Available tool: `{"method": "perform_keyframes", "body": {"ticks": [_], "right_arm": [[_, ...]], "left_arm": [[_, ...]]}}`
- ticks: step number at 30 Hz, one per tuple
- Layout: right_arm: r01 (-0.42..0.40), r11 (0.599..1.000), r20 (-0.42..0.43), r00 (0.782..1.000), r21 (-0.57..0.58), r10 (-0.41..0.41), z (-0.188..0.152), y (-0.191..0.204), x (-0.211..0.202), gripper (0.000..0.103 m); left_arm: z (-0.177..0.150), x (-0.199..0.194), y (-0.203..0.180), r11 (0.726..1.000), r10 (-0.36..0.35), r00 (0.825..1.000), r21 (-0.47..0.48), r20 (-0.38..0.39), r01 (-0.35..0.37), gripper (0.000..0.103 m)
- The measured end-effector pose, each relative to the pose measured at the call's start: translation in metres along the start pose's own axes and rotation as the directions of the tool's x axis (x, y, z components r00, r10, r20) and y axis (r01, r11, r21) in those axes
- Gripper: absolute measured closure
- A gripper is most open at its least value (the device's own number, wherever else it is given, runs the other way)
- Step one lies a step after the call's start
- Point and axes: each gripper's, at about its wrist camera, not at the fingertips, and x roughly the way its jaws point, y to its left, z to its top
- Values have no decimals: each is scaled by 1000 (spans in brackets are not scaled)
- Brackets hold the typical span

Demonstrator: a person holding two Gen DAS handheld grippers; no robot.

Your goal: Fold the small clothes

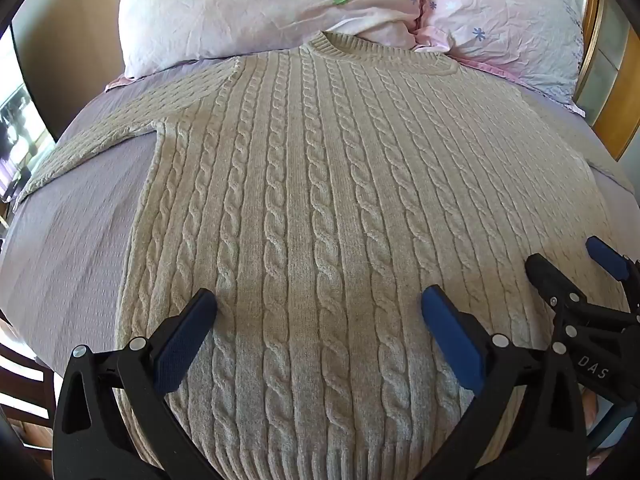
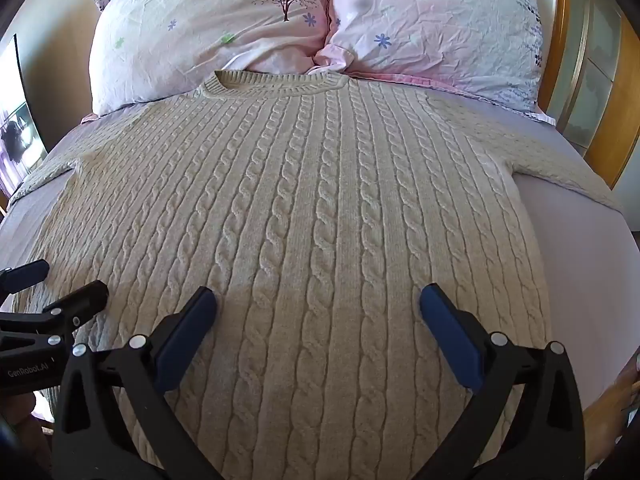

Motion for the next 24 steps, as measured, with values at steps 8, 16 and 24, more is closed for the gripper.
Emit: {"method": "perform_keyframes", "body": {"ticks": [8,16,24], "right_arm": [[1,1000,2,1000,0,-1,1,0,-1,2],[1,1000,1,1000,-1,-1,1,0,-1,2],[1,1000,0,1000,0,-1,2,0,-1,2]], "left_arm": [[0,0,0,1000,0,1000,1,1,0,1],[0,0,0,1000,2,1000,1,2,-2,1],[0,0,0,1000,2,1000,1,3,-2,1]]}}
